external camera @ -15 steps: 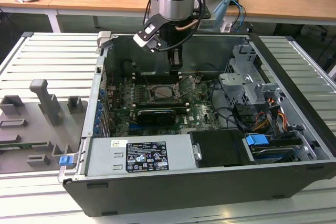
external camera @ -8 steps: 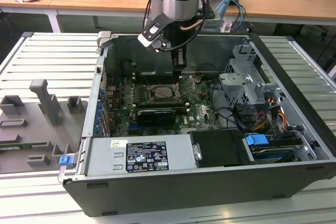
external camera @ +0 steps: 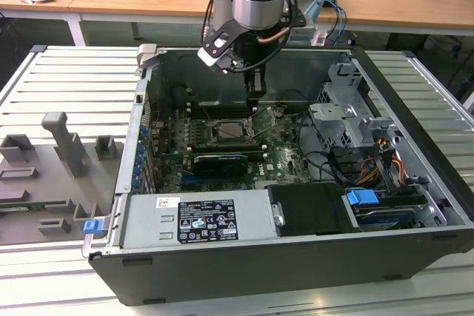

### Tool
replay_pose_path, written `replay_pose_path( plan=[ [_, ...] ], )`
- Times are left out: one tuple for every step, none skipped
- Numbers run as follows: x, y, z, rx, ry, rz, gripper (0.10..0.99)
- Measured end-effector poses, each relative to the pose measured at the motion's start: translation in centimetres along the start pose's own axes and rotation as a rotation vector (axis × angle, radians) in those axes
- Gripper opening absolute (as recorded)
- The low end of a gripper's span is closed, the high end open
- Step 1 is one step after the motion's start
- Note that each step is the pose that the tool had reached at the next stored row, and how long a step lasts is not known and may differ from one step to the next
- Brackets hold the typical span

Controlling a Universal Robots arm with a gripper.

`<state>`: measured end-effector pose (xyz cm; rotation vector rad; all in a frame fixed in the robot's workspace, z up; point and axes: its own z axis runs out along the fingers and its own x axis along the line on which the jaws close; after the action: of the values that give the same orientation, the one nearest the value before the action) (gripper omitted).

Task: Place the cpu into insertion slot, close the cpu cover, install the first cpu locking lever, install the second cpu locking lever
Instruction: 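Close the cpu cover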

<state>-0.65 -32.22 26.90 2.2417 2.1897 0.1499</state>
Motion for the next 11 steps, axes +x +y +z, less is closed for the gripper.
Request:
replay_pose_path(
  plan=[
    [0.0, 0.02, 0.0, 0.0, 0.0, 0.0, 0.106],
    [0.0, 0.05, 0.0, 0.0, 0.0, 0.0, 0.106],
    [0.0, 0.09, 0.01, 0.0, 0.0, 0.0, 0.106],
    [0.0, 0.12, 0.01, 0.0, -0.0001, 0.0, 0.106],
    [0.0, 0.16, 0.01, 0.0, -0.0001, 0.0, 0.106],
    [0.01, 0.3, 0.02, 0.0, 0.0, 0.0, 0.106],
    [0.01, 0.5, 0.04, 0.0, -0.0001, 0.0, 0.106],
    [0.01, 0.75, 0.05, 0.001, 0.0, 0.0, 0.106],
    [0.02, 0.85, 0.06, 0.001, -0.0001, 0.0, 0.106],
    [0.02, 0.95, 0.07, 0.001, 0.0, 0.0, 0.106],
    [0.02, 1.0, 0.07, 0.001, -0.0001, 0.0, 0.106]
  ],
)
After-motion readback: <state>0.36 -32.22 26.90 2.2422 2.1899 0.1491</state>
